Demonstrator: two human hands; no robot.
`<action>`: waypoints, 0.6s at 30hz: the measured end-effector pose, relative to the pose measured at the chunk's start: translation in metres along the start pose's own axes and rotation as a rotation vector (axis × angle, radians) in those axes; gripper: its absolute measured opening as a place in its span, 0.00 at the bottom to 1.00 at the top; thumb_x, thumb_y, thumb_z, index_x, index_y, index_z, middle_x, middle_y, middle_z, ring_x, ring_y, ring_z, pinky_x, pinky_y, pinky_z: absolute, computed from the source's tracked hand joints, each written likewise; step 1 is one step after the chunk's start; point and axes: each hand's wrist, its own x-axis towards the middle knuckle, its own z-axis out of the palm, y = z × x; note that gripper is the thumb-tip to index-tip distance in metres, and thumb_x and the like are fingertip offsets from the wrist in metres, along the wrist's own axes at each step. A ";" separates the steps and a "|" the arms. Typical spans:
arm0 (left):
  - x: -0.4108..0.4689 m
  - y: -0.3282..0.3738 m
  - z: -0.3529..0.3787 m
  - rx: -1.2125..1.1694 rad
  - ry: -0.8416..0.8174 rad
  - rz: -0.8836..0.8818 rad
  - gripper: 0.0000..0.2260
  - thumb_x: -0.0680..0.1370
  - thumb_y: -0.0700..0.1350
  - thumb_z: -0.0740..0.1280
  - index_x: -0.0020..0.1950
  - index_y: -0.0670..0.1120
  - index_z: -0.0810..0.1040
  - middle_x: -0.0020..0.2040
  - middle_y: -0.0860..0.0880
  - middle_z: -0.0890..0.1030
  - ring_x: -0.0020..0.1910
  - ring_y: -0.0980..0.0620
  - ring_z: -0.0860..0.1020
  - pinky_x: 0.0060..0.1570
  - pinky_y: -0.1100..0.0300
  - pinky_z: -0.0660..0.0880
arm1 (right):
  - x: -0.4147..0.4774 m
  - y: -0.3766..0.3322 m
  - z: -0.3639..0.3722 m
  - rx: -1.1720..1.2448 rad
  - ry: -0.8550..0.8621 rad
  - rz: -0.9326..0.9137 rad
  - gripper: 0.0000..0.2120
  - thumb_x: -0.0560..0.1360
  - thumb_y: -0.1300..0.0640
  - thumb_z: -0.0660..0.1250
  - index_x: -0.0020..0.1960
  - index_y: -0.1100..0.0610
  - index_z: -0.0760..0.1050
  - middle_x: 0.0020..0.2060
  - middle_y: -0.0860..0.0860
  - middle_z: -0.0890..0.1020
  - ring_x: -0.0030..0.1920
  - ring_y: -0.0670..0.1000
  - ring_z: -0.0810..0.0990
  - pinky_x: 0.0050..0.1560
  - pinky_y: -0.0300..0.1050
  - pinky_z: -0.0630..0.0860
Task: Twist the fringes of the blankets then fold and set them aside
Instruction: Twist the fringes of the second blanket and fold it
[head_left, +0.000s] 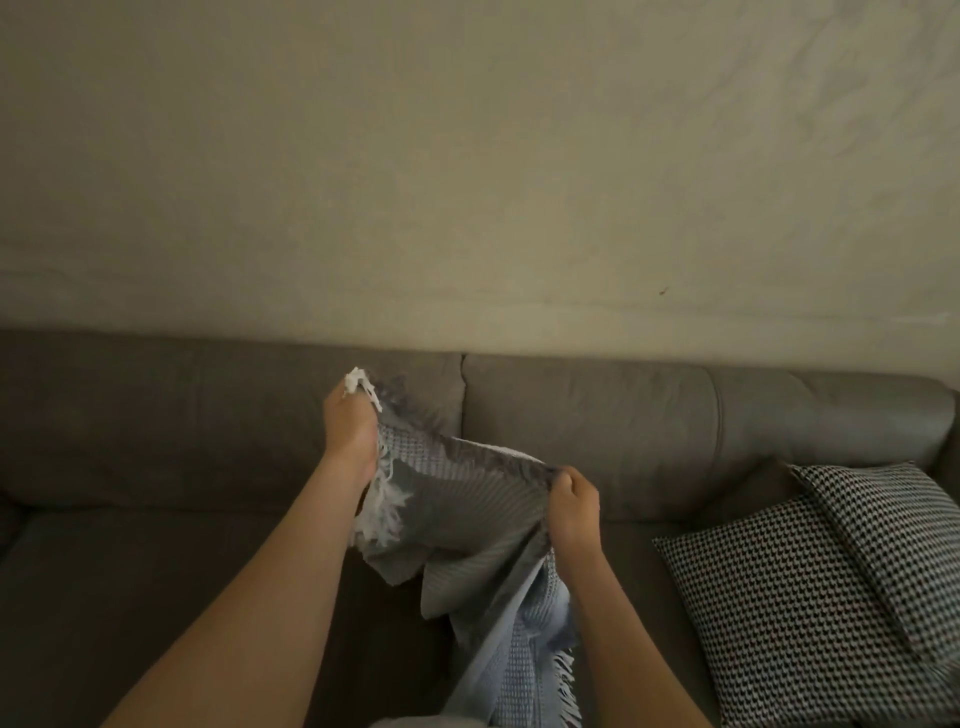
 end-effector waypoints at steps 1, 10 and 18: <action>0.008 -0.008 -0.002 0.017 0.017 0.027 0.11 0.81 0.50 0.62 0.47 0.47 0.81 0.48 0.44 0.82 0.52 0.45 0.79 0.61 0.47 0.74 | -0.002 -0.002 -0.001 0.018 0.009 -0.037 0.15 0.81 0.64 0.56 0.36 0.55 0.63 0.31 0.51 0.65 0.35 0.52 0.62 0.35 0.48 0.61; -0.031 0.043 0.024 0.122 -0.081 0.373 0.09 0.82 0.41 0.67 0.48 0.50 0.86 0.44 0.56 0.86 0.44 0.61 0.83 0.45 0.66 0.79 | 0.018 -0.154 -0.028 -0.060 0.158 -0.599 0.10 0.77 0.65 0.67 0.44 0.51 0.82 0.31 0.41 0.80 0.30 0.38 0.76 0.31 0.30 0.69; -0.006 0.063 0.029 0.233 0.301 0.644 0.10 0.86 0.39 0.60 0.62 0.38 0.78 0.57 0.42 0.81 0.56 0.45 0.79 0.56 0.61 0.73 | 0.022 -0.205 -0.015 -0.248 0.019 -0.896 0.08 0.79 0.62 0.69 0.55 0.54 0.85 0.35 0.41 0.81 0.32 0.39 0.78 0.32 0.29 0.67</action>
